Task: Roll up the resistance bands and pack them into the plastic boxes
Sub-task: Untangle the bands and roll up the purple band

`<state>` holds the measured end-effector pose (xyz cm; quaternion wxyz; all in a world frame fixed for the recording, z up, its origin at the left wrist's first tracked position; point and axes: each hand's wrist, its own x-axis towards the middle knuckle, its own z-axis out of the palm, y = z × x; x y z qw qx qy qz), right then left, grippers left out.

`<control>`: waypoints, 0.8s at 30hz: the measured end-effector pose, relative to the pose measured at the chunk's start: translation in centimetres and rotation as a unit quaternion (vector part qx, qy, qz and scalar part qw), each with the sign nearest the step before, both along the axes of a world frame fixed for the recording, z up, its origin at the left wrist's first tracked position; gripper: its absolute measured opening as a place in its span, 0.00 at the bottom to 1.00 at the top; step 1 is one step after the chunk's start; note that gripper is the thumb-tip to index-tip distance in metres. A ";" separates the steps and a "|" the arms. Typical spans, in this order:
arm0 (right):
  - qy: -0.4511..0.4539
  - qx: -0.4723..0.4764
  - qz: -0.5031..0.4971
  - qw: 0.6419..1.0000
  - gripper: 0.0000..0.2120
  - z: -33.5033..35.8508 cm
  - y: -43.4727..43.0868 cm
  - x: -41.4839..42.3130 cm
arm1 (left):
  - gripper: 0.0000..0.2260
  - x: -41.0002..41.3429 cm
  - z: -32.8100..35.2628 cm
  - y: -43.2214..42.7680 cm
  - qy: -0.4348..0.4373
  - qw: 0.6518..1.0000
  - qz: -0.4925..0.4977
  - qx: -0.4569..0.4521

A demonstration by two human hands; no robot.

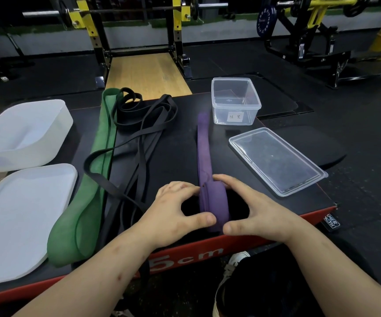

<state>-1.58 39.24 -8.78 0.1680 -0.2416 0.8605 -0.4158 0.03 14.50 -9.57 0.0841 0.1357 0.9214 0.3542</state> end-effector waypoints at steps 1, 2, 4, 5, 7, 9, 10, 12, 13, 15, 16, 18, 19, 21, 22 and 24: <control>0.002 0.008 0.001 1.000 0.46 0.0 0.0 0.0 | 0.36 0.0 0.0 0.0 -0.002 1.000 0.001 0.001; 0.009 0.015 -0.003 1.000 0.44 0.0 -0.1 0.0 | 0.37 0.0 0.1 0.0 -0.001 1.000 -0.001 0.001; 0.017 0.012 -0.023 1.000 0.40 0.0 -0.3 0.0 | 0.39 0.1 0.2 -0.1 0.001 1.000 -0.007 0.002; 0.020 0.006 -0.033 0.999 0.39 0.0 -0.4 0.0 | 0.40 0.1 0.2 -0.2 0.000 1.000 -0.009 0.006; 0.027 -0.005 -0.047 0.999 0.40 0.0 -0.6 0.0 | 0.43 0.3 0.4 -0.3 -0.003 1.000 -0.010 0.016; 0.027 -0.010 -0.053 0.998 0.41 0.0 -0.6 0.0 | 0.46 0.4 0.4 -0.3 0.002 1.000 -0.012 0.009; 0.025 -0.012 -0.054 0.998 0.41 0.0 -0.6 0.0 | 0.47 0.4 0.4 -0.3 0.008 1.000 -0.013 0.004; 0.022 -0.012 -0.054 0.998 0.43 -0.1 -0.6 0.0 | 0.48 0.5 0.4 -0.2 0.015 1.000 -0.013 0.001; 0.022 -0.011 -0.053 0.998 0.44 -0.2 -0.6 0.0 | 0.48 0.5 0.4 -0.3 0.015 1.000 -0.014 0.002; 0.016 -0.012 -0.053 0.998 0.42 -0.1 -0.6 0.1 | 0.48 0.5 0.3 -0.3 0.013 1.000 -0.017 0.003; 0.016 -0.010 -0.051 0.999 0.38 0.0 -0.7 0.1 | 0.48 0.5 0.3 -0.4 0.013 1.000 -0.018 0.003; 0.018 -0.004 -0.050 0.999 0.33 0.3 -0.9 0.2 | 0.48 0.5 0.3 -0.4 0.012 1.000 -0.017 0.004; 0.019 -0.003 -0.048 0.999 0.32 0.5 -0.9 0.3 | 0.47 0.6 0.3 -0.4 0.014 1.000 -0.016 0.004; 0.026 -0.003 -0.037 0.999 0.30 0.4 -0.8 0.2 | 0.45 0.6 0.2 -0.4 0.020 1.000 -0.019 0.001; 0.031 -0.002 -0.030 0.999 0.29 0.3 -0.8 0.1 | 0.44 0.6 0.1 -0.4 0.022 1.000 -0.020 0.001; 0.031 0.003 -0.023 0.999 0.28 0.3 -0.8 0.1 | 0.44 0.5 0.0 -0.4 0.020 1.000 -0.021 0.004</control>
